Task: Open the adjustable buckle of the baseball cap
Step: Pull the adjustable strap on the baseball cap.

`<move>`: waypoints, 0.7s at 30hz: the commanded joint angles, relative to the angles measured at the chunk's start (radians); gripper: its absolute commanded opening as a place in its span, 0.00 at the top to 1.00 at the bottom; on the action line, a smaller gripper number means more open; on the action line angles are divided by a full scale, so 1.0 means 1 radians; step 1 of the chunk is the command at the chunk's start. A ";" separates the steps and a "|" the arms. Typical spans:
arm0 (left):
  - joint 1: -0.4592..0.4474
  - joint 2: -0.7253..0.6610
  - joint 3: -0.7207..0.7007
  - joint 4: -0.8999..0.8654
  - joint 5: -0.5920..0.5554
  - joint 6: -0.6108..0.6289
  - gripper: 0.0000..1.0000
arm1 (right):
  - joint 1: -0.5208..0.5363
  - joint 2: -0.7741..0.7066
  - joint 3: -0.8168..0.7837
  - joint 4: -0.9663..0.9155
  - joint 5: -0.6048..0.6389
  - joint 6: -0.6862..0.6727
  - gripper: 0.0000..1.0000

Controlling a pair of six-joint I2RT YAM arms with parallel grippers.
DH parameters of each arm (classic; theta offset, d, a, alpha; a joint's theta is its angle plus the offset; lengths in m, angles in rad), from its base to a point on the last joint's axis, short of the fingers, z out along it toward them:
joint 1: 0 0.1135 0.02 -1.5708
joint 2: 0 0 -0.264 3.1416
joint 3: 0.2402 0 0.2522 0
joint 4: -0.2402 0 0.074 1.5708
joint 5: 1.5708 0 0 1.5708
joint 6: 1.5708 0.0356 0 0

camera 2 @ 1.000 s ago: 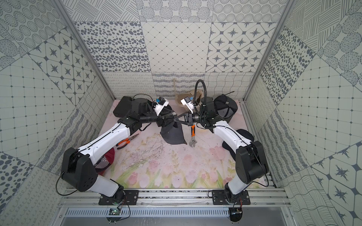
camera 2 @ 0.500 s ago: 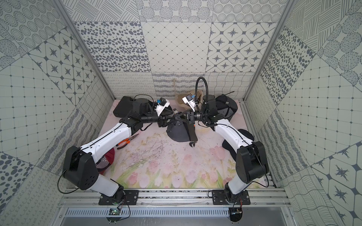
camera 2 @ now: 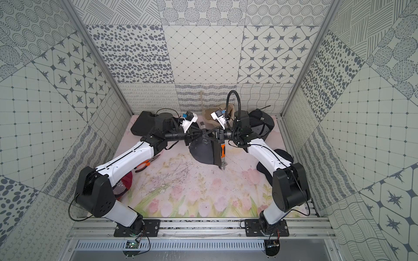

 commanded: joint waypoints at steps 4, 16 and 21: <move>-0.004 -0.043 -0.038 0.179 -0.054 -0.143 1.00 | 0.004 -0.010 -0.035 0.014 0.124 -0.004 1.00; -0.004 -0.061 -0.027 0.193 -0.210 -0.207 1.00 | 0.010 -0.003 -0.114 0.125 0.127 0.065 1.00; -0.002 -0.047 0.029 0.163 -0.248 -0.207 1.00 | 0.010 -0.027 -0.170 0.062 0.163 0.017 1.00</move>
